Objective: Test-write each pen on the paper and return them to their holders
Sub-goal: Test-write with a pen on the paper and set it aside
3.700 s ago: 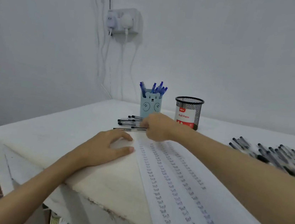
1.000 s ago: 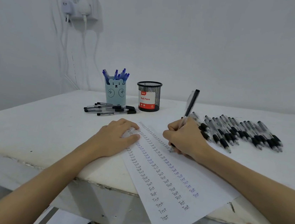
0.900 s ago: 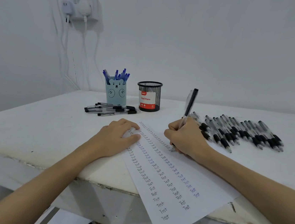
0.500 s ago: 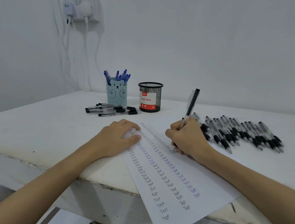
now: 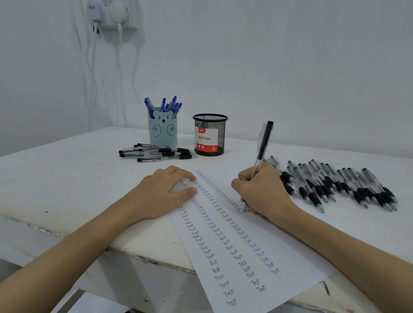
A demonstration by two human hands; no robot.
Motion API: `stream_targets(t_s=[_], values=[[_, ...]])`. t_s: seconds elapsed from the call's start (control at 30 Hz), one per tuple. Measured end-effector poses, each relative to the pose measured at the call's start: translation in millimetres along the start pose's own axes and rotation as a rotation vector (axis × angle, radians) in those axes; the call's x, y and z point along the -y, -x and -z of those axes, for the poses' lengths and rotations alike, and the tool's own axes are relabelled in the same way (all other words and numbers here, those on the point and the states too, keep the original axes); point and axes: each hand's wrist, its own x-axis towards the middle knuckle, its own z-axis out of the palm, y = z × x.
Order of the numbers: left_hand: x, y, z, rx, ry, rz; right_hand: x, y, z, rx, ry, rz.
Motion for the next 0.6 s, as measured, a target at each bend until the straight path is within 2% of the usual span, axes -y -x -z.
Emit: stream_targets(t_s=[0.47, 0.6], values=[[3.9, -1.5, -1.1, 0.005, 0.019, -0.001, -0.7, -1.2, 0.6, -0.015, 0.008, -0.049], [2.3, -1.4, -1.0, 0.005, 0.014, -0.006, 0.6, -1.0, 0.3, -0.065, -0.034, -0.076]])
